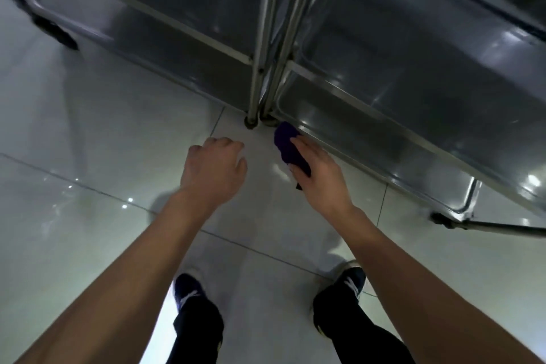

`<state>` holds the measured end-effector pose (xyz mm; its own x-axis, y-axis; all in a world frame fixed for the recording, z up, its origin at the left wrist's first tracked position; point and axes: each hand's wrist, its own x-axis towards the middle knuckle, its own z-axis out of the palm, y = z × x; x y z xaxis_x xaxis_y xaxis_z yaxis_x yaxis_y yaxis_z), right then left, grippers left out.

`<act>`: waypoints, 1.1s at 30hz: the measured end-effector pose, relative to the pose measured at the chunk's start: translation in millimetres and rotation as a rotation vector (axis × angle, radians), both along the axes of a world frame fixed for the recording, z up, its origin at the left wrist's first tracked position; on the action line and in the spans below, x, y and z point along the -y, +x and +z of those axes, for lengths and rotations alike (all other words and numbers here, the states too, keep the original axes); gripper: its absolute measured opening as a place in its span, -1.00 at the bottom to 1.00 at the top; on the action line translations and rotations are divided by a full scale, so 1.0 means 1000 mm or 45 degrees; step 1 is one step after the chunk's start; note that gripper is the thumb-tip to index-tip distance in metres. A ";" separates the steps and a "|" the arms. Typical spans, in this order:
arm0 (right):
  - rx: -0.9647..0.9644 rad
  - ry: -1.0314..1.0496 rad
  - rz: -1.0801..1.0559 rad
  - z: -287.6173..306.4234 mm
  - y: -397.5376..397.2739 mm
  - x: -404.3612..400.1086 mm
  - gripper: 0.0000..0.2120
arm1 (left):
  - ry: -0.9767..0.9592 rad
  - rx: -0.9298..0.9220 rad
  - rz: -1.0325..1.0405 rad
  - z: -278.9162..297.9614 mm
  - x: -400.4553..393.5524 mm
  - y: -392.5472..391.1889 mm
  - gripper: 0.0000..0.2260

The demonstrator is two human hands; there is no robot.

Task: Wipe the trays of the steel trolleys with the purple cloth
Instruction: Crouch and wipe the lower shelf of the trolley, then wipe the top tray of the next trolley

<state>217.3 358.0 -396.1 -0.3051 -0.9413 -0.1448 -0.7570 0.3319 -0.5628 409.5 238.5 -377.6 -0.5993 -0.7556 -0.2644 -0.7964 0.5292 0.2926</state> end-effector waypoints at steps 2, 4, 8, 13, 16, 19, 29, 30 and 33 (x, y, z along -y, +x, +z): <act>0.015 -0.010 0.073 0.050 0.017 0.003 -0.52 | -0.026 0.038 0.019 0.045 0.001 0.025 -0.69; 0.053 -0.012 0.115 0.099 0.035 0.007 -0.53 | -0.034 0.045 0.051 0.088 0.004 0.051 -0.67; 0.104 0.022 0.125 0.186 0.078 0.017 -0.52 | -0.054 -0.002 0.155 0.174 0.011 0.099 -0.68; 0.122 0.013 0.157 0.286 0.128 0.036 -0.53 | -0.080 -0.023 0.179 0.273 0.026 0.149 -0.69; 0.099 0.012 0.201 0.340 0.147 0.052 -0.54 | -0.072 -0.042 0.197 0.322 0.034 0.170 -0.70; 0.056 -0.042 0.194 0.385 0.159 0.069 -0.53 | -0.068 -0.088 0.181 0.361 0.040 0.181 -0.73; 0.202 -0.210 0.010 0.441 0.140 0.102 -0.54 | -0.023 -0.176 0.141 0.405 0.084 0.153 -0.77; 0.208 -0.209 -0.008 0.439 0.133 0.105 -0.54 | -0.027 -0.190 0.123 0.405 0.091 0.145 -0.76; 0.213 -0.207 -0.055 0.434 0.108 0.125 -0.54 | -0.061 -0.130 0.018 0.410 0.119 0.119 -0.72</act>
